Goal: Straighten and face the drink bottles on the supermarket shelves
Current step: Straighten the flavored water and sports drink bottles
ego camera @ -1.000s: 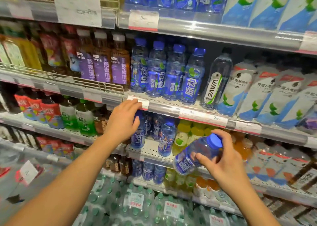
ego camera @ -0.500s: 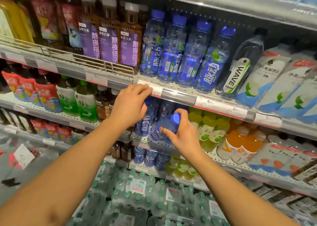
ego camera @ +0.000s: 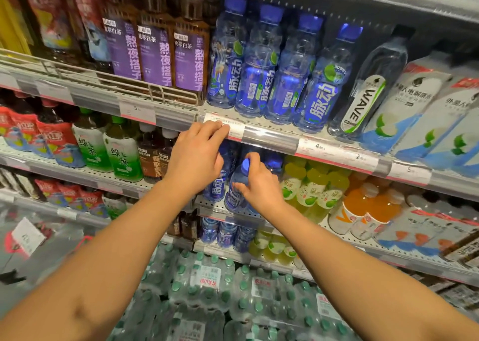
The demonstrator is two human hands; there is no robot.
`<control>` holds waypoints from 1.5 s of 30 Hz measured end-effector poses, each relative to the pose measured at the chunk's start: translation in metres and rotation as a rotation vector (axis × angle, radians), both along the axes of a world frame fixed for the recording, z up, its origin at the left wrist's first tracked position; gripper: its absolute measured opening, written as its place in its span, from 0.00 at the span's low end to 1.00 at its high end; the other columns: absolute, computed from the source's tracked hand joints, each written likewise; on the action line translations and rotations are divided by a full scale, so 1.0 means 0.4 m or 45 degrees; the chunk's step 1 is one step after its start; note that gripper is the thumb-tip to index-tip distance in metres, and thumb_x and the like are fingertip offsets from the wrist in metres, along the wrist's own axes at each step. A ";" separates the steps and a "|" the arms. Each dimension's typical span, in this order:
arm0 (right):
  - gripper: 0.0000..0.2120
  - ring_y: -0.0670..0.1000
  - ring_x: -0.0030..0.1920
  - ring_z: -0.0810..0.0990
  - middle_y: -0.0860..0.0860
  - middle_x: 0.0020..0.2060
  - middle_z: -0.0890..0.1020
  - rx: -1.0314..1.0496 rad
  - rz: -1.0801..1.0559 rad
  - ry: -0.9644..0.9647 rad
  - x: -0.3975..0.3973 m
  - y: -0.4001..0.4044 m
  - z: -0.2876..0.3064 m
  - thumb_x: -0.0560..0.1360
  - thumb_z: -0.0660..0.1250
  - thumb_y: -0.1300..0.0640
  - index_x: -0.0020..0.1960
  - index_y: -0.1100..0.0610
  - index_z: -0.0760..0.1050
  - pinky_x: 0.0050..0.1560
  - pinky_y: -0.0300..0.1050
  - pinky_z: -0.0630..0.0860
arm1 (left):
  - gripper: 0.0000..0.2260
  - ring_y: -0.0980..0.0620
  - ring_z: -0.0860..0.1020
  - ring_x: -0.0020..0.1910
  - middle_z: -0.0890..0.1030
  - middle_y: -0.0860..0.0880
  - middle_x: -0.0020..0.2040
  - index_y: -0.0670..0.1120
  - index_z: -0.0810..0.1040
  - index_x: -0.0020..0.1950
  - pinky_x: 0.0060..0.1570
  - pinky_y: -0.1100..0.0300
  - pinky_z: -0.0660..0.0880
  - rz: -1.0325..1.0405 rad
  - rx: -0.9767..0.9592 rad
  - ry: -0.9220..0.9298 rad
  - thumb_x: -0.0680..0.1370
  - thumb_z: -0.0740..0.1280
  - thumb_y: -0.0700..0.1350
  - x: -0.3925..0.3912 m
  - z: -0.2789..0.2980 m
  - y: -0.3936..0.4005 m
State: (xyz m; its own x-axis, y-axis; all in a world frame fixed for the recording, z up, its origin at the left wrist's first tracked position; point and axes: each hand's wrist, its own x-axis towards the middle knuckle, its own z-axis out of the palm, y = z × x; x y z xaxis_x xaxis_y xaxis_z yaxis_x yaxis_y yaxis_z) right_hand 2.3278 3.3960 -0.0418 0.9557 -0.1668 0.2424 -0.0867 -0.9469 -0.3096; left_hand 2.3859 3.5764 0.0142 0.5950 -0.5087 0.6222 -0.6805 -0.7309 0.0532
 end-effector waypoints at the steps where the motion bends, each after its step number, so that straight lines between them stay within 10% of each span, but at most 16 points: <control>1: 0.33 0.68 0.52 0.82 0.58 0.60 0.78 -0.007 -0.011 0.019 0.004 -0.002 -0.003 0.77 0.73 0.45 0.70 0.52 0.56 0.45 0.59 0.78 | 0.27 0.40 0.73 0.59 0.75 0.46 0.66 0.45 0.73 0.71 0.51 0.44 0.75 0.001 -0.003 0.002 0.71 0.69 0.43 -0.001 0.000 0.000; 29: 0.37 0.70 0.55 0.80 0.65 0.64 0.73 -0.207 -0.011 0.124 0.083 -0.018 0.012 0.81 0.68 0.48 0.81 0.59 0.53 0.52 0.59 0.78 | 0.28 0.40 0.72 0.62 0.74 0.45 0.69 0.45 0.72 0.73 0.53 0.43 0.75 0.017 -0.006 0.028 0.72 0.68 0.43 -0.013 0.001 -0.008; 35: 0.34 0.62 0.50 0.83 0.56 0.70 0.70 -0.026 0.108 -0.149 -0.014 -0.053 -0.028 0.79 0.68 0.51 0.80 0.53 0.59 0.45 0.57 0.80 | 0.24 0.43 0.70 0.69 0.72 0.45 0.72 0.43 0.73 0.72 0.69 0.49 0.68 -0.192 -0.290 0.081 0.75 0.65 0.41 -0.018 -0.047 0.036; 41: 0.16 0.40 0.37 0.77 0.45 0.53 0.81 0.408 -0.318 -0.354 -0.151 -0.110 -0.123 0.77 0.70 0.56 0.64 0.53 0.74 0.46 0.45 0.75 | 0.16 0.46 0.77 0.56 0.77 0.50 0.56 0.46 0.76 0.63 0.54 0.54 0.71 0.088 -0.674 0.549 0.75 0.68 0.39 -0.053 -0.250 0.054; 45: 0.24 0.51 0.45 0.81 0.51 0.53 0.81 0.363 -0.497 -0.198 -0.126 -0.124 -0.138 0.78 0.71 0.45 0.67 0.57 0.70 0.46 0.48 0.75 | 0.23 0.43 0.79 0.55 0.79 0.47 0.61 0.47 0.73 0.68 0.54 0.48 0.76 0.215 -0.652 0.862 0.75 0.72 0.44 -0.021 -0.321 0.018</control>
State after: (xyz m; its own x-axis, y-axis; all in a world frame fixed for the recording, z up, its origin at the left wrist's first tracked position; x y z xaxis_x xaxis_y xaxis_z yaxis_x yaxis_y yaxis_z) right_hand 2.2772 3.3465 -0.0971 0.7652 -0.5846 0.2695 -0.3495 -0.7289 -0.5887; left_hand 2.3775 3.5834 -0.1143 0.9627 -0.1343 0.2348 -0.2679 -0.5943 0.7583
